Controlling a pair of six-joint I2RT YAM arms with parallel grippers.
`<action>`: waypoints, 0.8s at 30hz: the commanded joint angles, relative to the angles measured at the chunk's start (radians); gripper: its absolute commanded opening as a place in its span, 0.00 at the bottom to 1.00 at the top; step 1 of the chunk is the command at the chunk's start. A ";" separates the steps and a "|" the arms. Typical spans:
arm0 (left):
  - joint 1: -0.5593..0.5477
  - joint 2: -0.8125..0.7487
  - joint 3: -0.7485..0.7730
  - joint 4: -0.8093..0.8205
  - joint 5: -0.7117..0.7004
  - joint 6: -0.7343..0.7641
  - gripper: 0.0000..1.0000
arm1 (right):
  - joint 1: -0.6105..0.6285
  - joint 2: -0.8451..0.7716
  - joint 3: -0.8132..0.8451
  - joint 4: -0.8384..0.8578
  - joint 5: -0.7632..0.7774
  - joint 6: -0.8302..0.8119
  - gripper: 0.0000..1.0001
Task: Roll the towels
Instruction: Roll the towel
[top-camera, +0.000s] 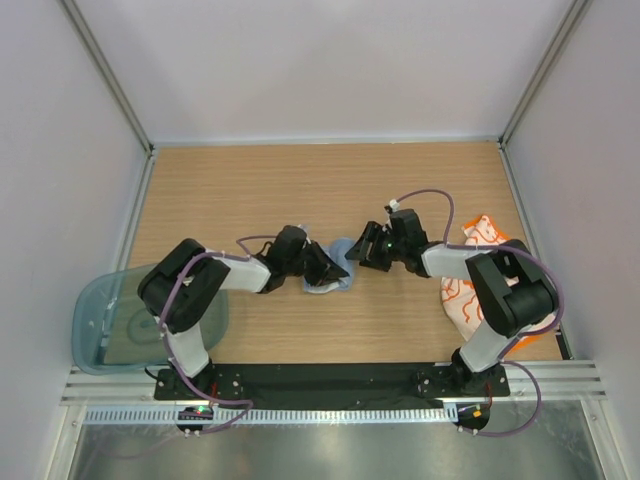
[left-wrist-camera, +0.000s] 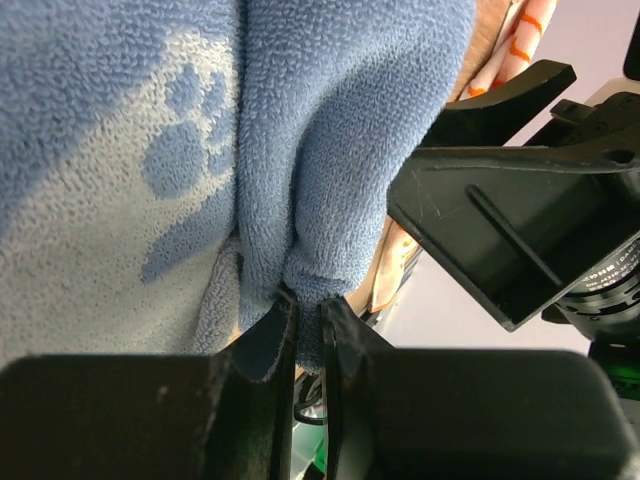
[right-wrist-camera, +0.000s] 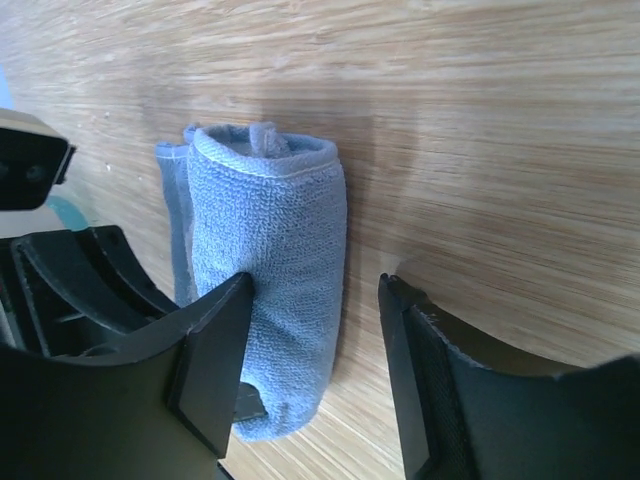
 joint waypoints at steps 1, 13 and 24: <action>0.002 0.026 0.009 0.052 0.036 0.007 0.00 | 0.017 0.017 -0.037 0.184 -0.041 0.061 0.60; 0.002 0.047 0.075 -0.056 0.067 0.148 0.06 | 0.040 0.020 -0.098 0.326 -0.068 0.101 0.01; -0.012 0.026 0.253 -0.463 -0.022 0.487 0.27 | 0.040 -0.218 0.002 -0.331 0.283 -0.075 0.01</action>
